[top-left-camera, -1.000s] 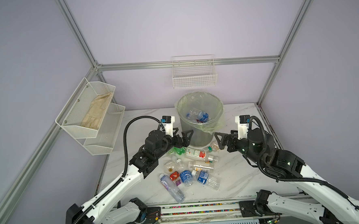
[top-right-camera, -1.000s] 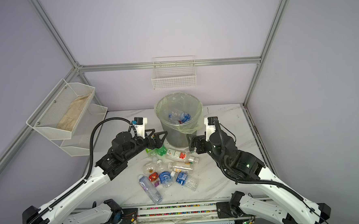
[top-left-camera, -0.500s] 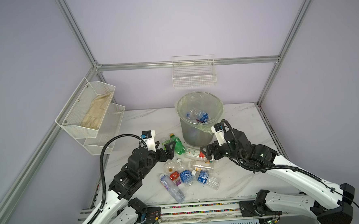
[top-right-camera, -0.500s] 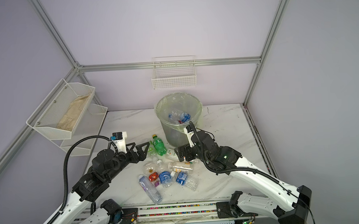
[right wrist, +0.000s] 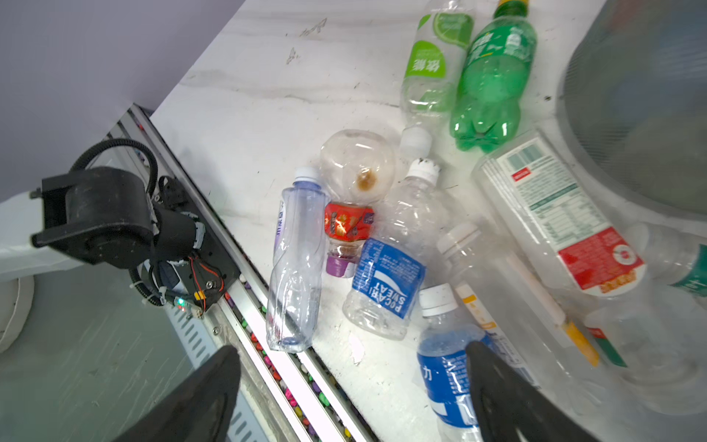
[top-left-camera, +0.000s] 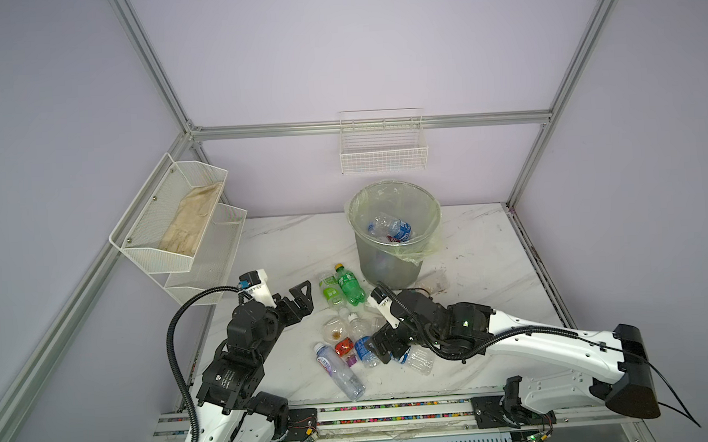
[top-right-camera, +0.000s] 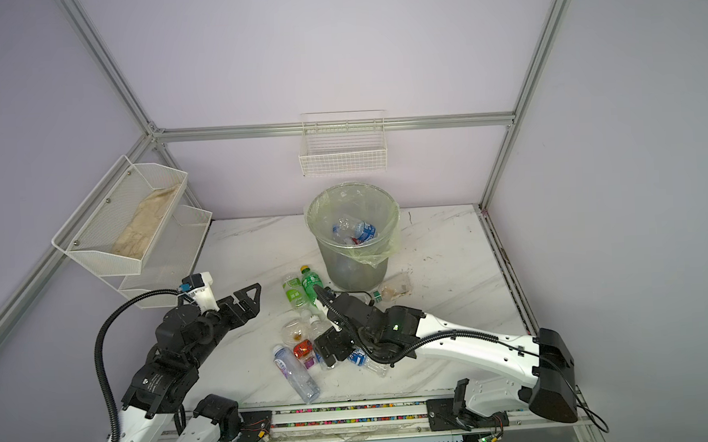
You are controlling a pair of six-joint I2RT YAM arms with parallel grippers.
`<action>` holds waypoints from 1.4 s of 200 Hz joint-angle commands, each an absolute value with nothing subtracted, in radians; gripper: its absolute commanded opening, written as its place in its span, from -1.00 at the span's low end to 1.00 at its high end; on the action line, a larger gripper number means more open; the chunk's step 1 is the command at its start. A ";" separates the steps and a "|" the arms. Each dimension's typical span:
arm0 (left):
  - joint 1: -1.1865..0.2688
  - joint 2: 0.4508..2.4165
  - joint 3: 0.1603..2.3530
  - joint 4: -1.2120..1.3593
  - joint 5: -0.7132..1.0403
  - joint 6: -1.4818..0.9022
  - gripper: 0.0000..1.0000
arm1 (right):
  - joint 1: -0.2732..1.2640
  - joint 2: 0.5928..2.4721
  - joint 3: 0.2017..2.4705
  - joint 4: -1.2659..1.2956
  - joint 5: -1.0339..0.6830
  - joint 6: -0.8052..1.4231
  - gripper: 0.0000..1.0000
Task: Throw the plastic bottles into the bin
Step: 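Lower the right gripper toward the clear purple-label water bottle nearest the robot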
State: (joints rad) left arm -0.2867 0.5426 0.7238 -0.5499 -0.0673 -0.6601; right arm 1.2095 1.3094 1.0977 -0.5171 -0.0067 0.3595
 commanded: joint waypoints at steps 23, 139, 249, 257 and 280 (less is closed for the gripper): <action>-0.247 0.534 0.814 -0.623 -0.038 -0.583 0.99 | 1.294 1.368 1.133 -0.503 0.022 0.402 0.88; -0.219 0.413 0.851 -0.719 -0.165 -0.351 1.00 | 1.412 1.701 1.285 -0.474 0.071 0.426 0.80; -0.219 0.273 0.715 -0.739 -0.158 -0.337 1.00 | 1.413 1.908 1.446 -0.566 0.119 0.429 0.76; -0.219 0.275 0.715 -0.737 -0.156 -0.337 1.00 | 1.413 1.922 1.458 -0.573 0.125 0.431 0.75; -0.221 0.279 0.716 -0.737 -0.141 -0.335 1.00 | 1.413 1.943 1.466 -0.571 0.125 0.440 0.69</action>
